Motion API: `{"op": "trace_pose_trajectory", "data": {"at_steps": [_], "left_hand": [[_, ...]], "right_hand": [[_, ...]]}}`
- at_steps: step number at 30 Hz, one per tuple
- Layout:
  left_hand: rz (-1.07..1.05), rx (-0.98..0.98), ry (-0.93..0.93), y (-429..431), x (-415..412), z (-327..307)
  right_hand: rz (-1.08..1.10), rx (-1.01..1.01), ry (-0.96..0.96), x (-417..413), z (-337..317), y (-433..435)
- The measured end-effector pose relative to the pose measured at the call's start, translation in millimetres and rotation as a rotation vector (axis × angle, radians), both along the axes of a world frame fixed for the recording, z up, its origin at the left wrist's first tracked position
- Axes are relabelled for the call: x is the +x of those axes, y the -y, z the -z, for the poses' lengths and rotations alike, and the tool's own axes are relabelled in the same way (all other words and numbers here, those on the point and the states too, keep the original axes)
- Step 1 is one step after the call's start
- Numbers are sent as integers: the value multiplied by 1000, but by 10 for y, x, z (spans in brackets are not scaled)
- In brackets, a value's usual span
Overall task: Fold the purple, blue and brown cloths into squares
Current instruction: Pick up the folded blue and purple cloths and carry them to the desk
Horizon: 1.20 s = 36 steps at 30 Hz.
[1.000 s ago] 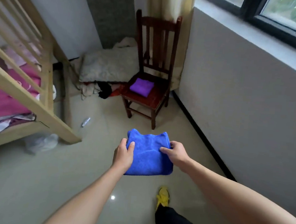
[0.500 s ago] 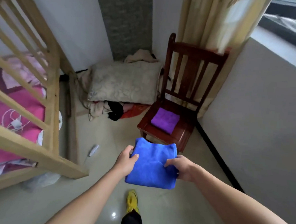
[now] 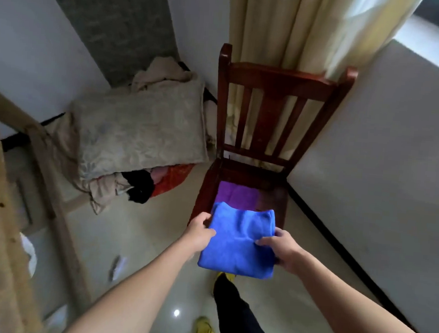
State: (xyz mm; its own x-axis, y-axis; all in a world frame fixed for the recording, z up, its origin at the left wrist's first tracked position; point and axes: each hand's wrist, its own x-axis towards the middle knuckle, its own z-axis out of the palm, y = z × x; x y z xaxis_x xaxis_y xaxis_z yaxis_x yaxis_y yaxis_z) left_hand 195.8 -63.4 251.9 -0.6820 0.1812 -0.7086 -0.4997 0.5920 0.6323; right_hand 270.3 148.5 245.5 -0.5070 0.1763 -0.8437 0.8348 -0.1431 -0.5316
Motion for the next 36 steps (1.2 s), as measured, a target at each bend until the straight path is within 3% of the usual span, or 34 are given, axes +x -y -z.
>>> {"op": "trace_pose_trajectory", "data": {"at_steps": [10,15,19,23,26,31,36], "left_hand": [[18,-135,21,-678,-1527,1469],[43,-178,33,-863,-1903,2469],[71,-271,83,-865,-1963,2854],[22,-342,24,-805,-1987,3031],[-94,-239,193,-790,-1987,3101],[-111,-65,390,-600,-1985,3021],[-245,3,426,-228,-1838,2616]], "right_hand": [[119,102,-5,-1450,1248,-490],[163,118,103,-1738,2299,-600],[81,290,195,-1661,2758,-574],[144,361,230,-1619,2867,-498],[275,206,252,-1654,2883,-355],[262,63,365,-1650,2841,-227],[219,30,298,-1601,2470,36]]}}
